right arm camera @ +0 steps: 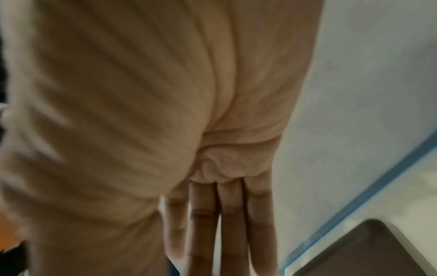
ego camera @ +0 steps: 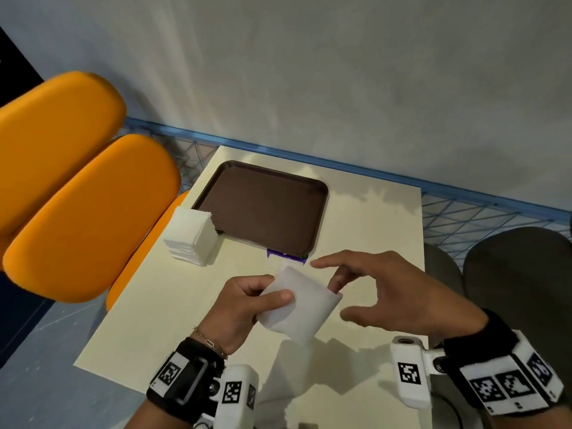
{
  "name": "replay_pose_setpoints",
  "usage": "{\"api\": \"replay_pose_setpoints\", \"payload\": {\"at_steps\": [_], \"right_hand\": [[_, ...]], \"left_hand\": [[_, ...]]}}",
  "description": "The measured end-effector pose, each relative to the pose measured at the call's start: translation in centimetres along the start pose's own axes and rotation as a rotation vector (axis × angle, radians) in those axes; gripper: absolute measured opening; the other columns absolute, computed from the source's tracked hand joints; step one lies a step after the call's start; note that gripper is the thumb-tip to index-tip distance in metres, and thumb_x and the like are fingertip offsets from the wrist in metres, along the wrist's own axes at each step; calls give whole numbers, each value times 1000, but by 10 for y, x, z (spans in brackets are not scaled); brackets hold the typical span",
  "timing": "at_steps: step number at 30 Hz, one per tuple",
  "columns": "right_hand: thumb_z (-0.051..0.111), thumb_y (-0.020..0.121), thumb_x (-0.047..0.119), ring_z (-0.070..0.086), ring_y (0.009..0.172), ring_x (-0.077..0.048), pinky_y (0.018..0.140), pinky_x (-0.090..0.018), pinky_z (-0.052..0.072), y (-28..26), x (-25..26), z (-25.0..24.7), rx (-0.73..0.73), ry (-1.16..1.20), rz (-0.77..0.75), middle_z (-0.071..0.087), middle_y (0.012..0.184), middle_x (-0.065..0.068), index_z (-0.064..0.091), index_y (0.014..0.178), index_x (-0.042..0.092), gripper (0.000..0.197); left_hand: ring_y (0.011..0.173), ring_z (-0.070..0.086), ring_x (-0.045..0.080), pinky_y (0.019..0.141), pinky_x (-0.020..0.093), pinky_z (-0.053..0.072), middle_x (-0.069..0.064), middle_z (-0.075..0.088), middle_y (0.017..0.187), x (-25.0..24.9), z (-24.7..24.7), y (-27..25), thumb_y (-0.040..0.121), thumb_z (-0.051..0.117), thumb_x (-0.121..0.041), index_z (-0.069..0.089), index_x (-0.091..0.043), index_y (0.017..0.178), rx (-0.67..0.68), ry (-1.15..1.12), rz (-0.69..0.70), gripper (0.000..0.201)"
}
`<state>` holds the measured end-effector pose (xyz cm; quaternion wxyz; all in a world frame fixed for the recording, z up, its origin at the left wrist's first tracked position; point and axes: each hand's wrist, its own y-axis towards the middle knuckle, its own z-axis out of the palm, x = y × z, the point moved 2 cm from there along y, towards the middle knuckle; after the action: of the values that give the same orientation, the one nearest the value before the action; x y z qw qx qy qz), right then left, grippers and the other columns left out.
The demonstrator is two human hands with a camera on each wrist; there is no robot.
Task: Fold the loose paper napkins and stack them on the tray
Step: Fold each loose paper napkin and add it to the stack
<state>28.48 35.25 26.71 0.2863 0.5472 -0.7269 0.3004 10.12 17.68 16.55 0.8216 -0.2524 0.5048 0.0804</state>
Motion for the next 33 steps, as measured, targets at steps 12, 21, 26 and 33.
{"api": "replay_pose_setpoints", "payload": {"at_steps": [12, 21, 26, 33], "right_hand": [[89, 83, 30, 74, 76, -14, 79, -42, 61, 25, 6, 36, -436, 290, 166, 80, 83, 11, 84, 86, 29, 6], [91, 79, 36, 73, 74, -3, 72, -21, 57, 48, 20, 40, -436, 282, 184, 79, 81, 17, 85, 85, 29, 11], [88, 84, 26, 72, 80, -3, 73, -12, 51, 65, 32, 51, -582, 352, 155, 79, 89, 17, 84, 94, 27, 11], [87, 86, 27, 69, 86, -10, 73, -16, 51, 91, 39, 59, -600, 300, 136, 75, 99, 14, 83, 85, 32, 6]], "left_hand": [[98, 75, 37, 89, 51, 63, 11, 80, 104, -40, 7, -22, 76, 92, -34, 83, -14, 105, -71, 278, 248, 36], [88, 75, 21, 81, 42, 64, -2, 80, 94, -51, -9, -16, 84, 79, -34, 81, -25, 105, -250, 455, 375, 23], [88, 74, 12, 77, 23, 59, -4, 79, 90, -62, -27, -15, 88, 79, -24, 74, -33, 117, -231, 419, 360, 31], [108, 65, -8, 82, 14, 57, -32, 73, 107, -79, -52, -10, 89, 65, -45, 64, -49, 128, -233, 428, 290, 39]]}}
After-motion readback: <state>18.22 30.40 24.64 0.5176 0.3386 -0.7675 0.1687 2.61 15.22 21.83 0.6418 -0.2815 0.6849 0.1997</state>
